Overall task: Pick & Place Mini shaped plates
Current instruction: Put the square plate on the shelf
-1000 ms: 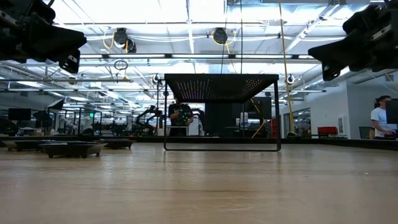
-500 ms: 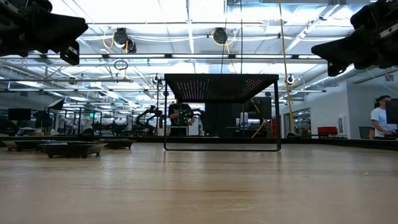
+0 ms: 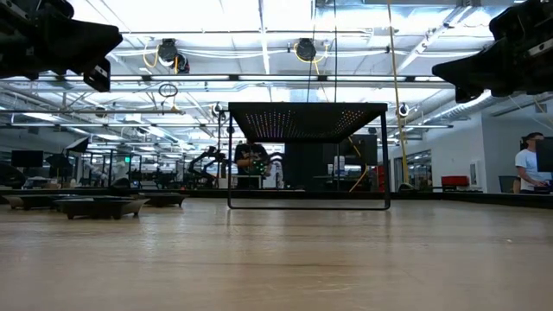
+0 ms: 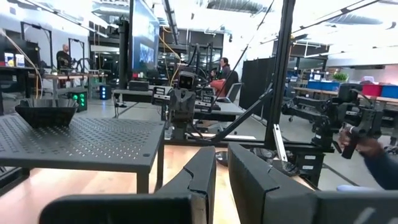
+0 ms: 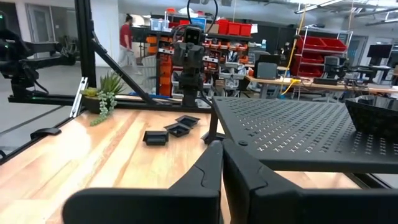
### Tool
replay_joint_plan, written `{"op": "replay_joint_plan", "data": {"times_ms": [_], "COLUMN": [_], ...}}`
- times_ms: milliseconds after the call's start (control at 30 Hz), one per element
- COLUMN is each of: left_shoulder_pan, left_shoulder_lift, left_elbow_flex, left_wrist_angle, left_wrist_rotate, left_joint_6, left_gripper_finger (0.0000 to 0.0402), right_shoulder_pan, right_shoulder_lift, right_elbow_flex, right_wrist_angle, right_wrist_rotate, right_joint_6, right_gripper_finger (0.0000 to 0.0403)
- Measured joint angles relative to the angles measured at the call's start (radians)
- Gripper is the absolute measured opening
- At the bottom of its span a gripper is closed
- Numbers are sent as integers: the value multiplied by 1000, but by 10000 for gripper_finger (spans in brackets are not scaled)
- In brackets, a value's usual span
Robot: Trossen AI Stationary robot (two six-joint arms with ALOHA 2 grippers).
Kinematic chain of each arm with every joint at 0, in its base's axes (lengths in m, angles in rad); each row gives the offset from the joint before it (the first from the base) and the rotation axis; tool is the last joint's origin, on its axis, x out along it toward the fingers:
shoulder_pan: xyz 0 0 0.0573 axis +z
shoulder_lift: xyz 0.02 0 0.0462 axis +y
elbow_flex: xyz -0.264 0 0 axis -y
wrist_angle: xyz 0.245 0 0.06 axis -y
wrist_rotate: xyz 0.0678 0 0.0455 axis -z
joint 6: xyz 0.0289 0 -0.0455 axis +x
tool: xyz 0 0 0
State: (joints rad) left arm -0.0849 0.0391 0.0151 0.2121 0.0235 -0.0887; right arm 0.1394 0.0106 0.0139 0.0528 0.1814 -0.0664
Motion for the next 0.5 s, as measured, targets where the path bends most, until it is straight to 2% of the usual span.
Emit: {"op": "replay_joint_plan", "data": {"times_ms": [233, 300, 433, 500], "left_shoulder_pan": [0, 0, 2, 3], "left_shoulder_lift": [0, 0, 0, 0], "left_elbow_flex": [0, 0, 1, 8], "left_wrist_angle": [5, 13, 58, 40], "left_wrist_rotate": [-20, -112, -439, -502], "left_joint_6": [-2, -47, -251, -275], "left_gripper_finger": [47, 47, 47, 48], "right_shoulder_pan": [0, 0, 0, 0], "right_shoulder_lift": [0, 0, 0, 0], "right_elbow_flex": [0, 0, 0, 0], "right_wrist_angle": [2, 2, 3, 3], "right_wrist_rotate": [0, 0, 0, 1], "right_joint_6": [1, 1, 1, 1], "right_gripper_finger": [0, 0, 0, 0]}}
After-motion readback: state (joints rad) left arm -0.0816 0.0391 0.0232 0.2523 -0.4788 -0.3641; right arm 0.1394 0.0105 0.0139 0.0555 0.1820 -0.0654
